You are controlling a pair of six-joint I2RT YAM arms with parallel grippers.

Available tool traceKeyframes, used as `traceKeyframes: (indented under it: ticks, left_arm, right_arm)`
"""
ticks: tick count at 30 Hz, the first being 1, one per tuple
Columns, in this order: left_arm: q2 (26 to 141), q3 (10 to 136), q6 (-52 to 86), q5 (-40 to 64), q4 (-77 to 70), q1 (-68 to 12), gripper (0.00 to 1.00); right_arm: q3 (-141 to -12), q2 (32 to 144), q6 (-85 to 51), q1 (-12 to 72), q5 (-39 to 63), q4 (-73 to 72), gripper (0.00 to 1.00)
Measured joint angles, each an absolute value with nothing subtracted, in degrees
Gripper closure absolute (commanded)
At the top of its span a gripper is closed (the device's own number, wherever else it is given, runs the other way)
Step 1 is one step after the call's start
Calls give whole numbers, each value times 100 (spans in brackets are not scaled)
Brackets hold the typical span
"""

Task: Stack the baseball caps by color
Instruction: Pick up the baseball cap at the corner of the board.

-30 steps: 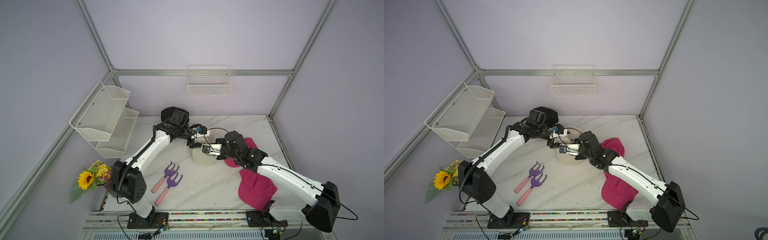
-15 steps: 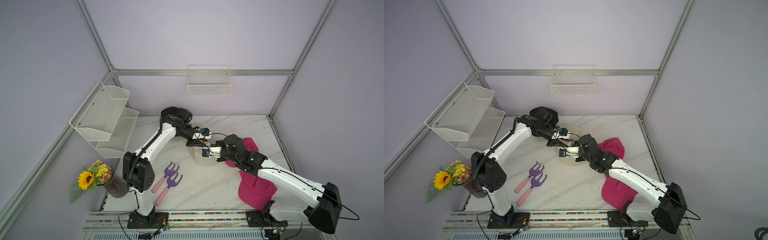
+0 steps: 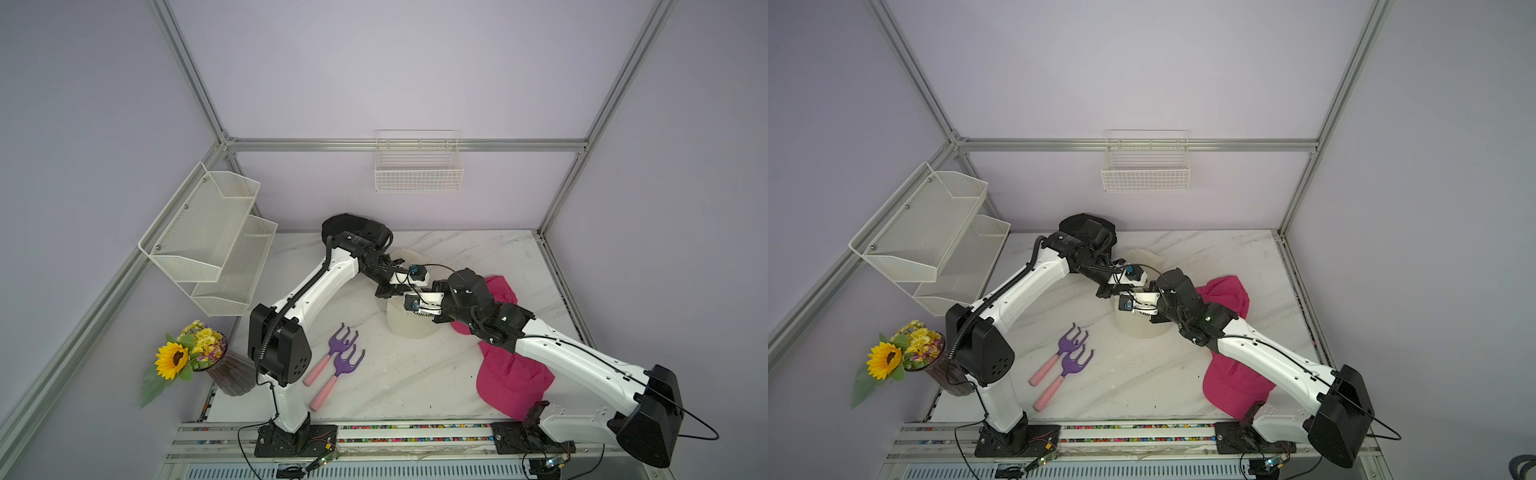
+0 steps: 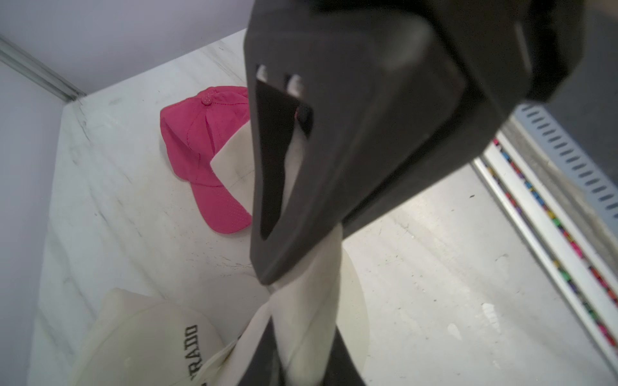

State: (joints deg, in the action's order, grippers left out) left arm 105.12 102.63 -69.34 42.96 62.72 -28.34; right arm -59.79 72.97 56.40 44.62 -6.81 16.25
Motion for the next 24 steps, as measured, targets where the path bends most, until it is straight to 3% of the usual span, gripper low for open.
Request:
traceKeyframes:
  ticks: [13, 19, 24]
  left_arm:
    - [9133, 8385, -5057, 4377, 3634, -2851, 100]
    - [8925, 7999, -4029, 4729, 2526, -2591, 100]
    - [8823, 7813, -3520, 4991, 1918, -2237, 100]
  right_arm:
    - [-5422, 6934, 4628, 3277, 1986, 596, 92]
    - [-5085, 6676, 4331, 2755, 2869, -89, 81]
    - [-4814, 6622, 4219, 2327, 3603, -370, 63]
